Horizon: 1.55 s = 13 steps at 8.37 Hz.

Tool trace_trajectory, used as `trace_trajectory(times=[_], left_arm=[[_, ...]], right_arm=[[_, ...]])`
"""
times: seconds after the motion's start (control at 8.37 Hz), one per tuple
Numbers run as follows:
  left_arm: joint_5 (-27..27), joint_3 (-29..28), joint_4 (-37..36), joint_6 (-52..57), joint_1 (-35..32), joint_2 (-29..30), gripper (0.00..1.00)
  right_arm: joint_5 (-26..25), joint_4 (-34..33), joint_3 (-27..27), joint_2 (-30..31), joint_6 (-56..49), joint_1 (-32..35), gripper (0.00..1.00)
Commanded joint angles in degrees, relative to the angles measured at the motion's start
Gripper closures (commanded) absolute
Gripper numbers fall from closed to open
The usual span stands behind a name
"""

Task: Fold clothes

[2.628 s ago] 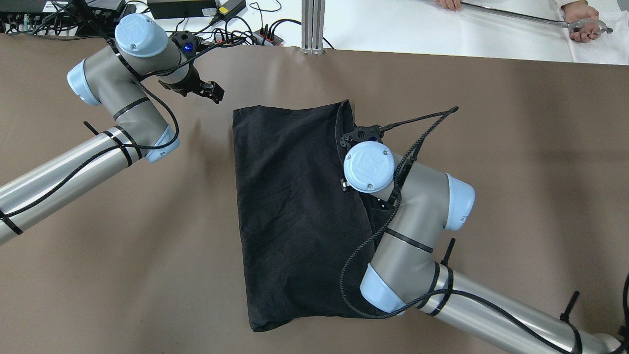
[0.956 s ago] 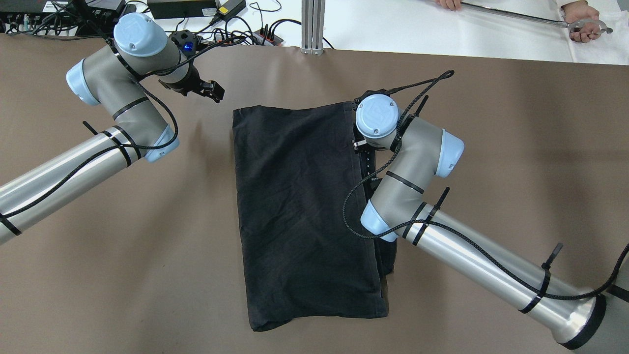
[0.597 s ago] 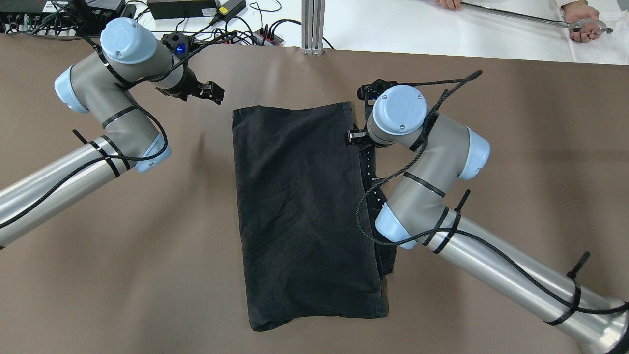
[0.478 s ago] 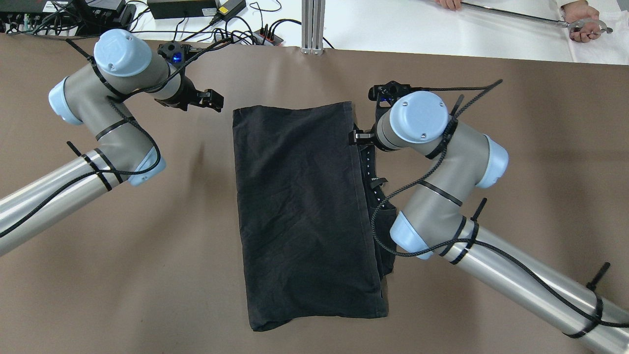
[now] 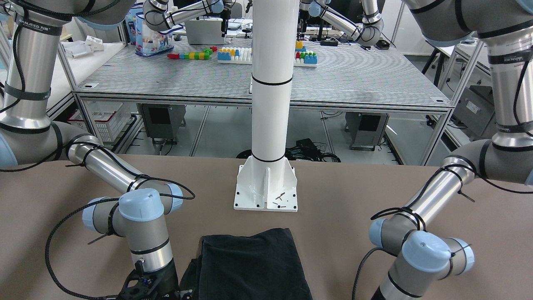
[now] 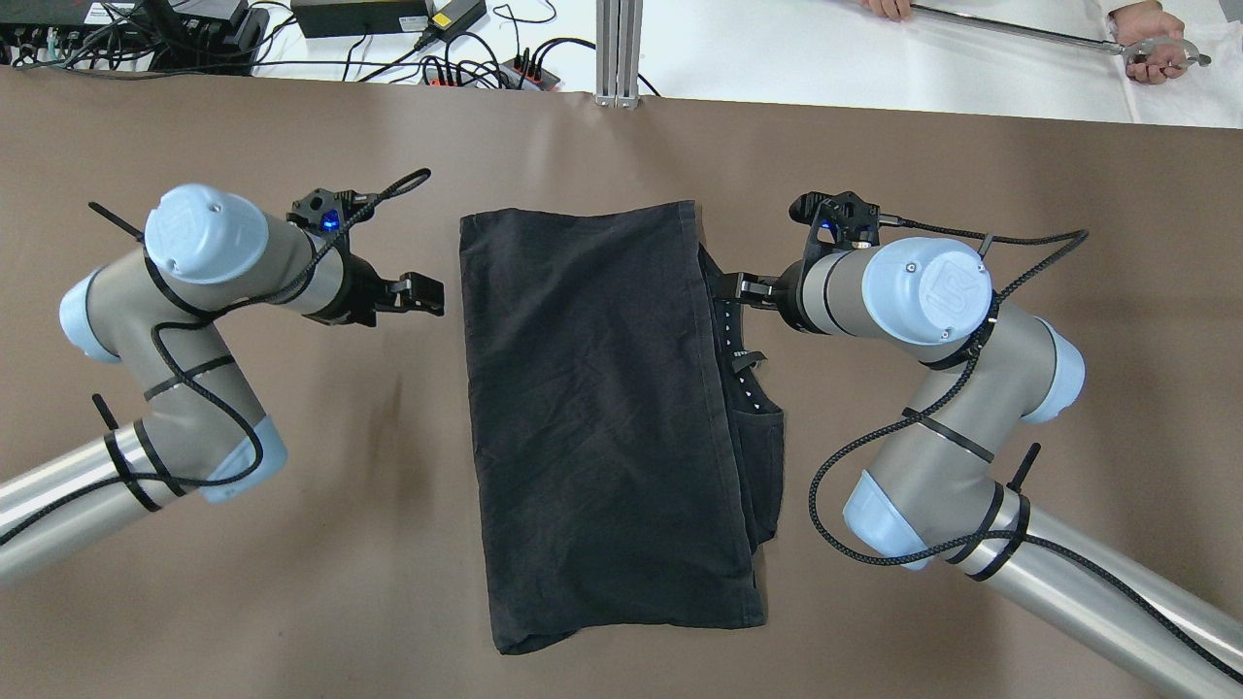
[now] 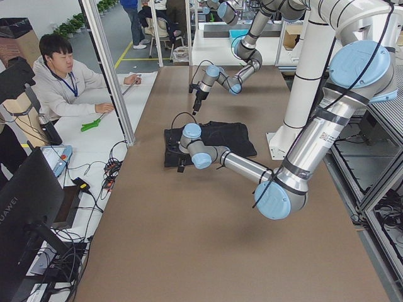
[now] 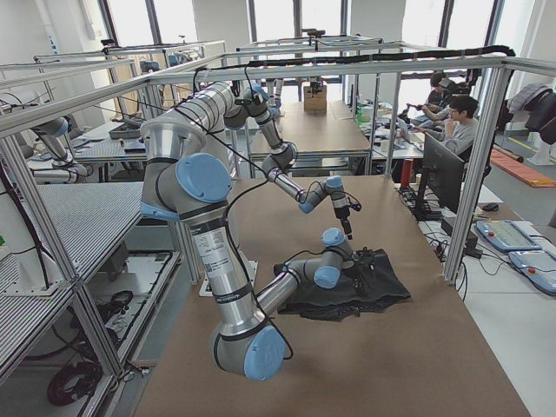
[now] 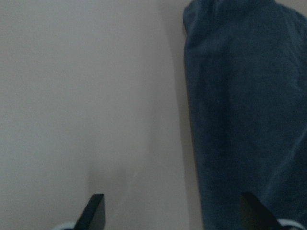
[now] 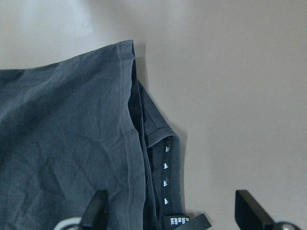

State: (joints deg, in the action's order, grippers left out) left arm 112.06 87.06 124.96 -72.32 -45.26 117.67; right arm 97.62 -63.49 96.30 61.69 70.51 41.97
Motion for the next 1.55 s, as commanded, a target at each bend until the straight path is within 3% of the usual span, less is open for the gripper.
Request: trace_trajectory(times=[0.0, 0.36, 0.48, 0.72, 0.84, 0.96, 1.08, 1.43], left_arm=[[-7.4, 2.0, 0.5, -7.5, 8.6, -0.5, 0.01], [-10.7, 1.9, 0.9, -8.7, 12.8, -0.4, 0.16], [-10.7, 1.9, 0.9, -8.6, 13.2, -0.3, 0.30], [-10.9, 1.8, 0.7, -8.7, 14.2, 0.3, 0.45], [-11.0, 1.7, 0.6, -8.7, 14.3, 0.6, 0.57], [-10.9, 1.8, 0.6, -8.6, 14.4, 0.6, 0.83], [-10.9, 2.0, 0.6, -8.3, 14.3, 0.5, 1.00], [-10.6, 2.1, 0.6, -5.6, 13.2, 0.4, 1.00]], right_arm=[[-0.4, 1.3, 0.6, 0.5, 4.8, -1.3, 0.08], [-0.6, 1.3, 0.5, 0.5, 4.8, -1.5, 0.08], [-0.6, 1.2, 0.5, 0.5, 4.7, -1.5, 0.07], [-0.6, 1.2, 0.4, 0.6, 4.1, -1.5, 0.07], [-0.6, 1.1, 0.4, 0.6, 4.0, -1.5, 0.07], [-0.6, 1.1, 0.4, 0.6, 4.0, -1.5, 0.07], [-0.6, 1.1, 0.4, 0.6, 4.0, -1.5, 0.07], [-0.6, 1.1, 0.3, 0.7, 4.4, -1.6, 0.07]])
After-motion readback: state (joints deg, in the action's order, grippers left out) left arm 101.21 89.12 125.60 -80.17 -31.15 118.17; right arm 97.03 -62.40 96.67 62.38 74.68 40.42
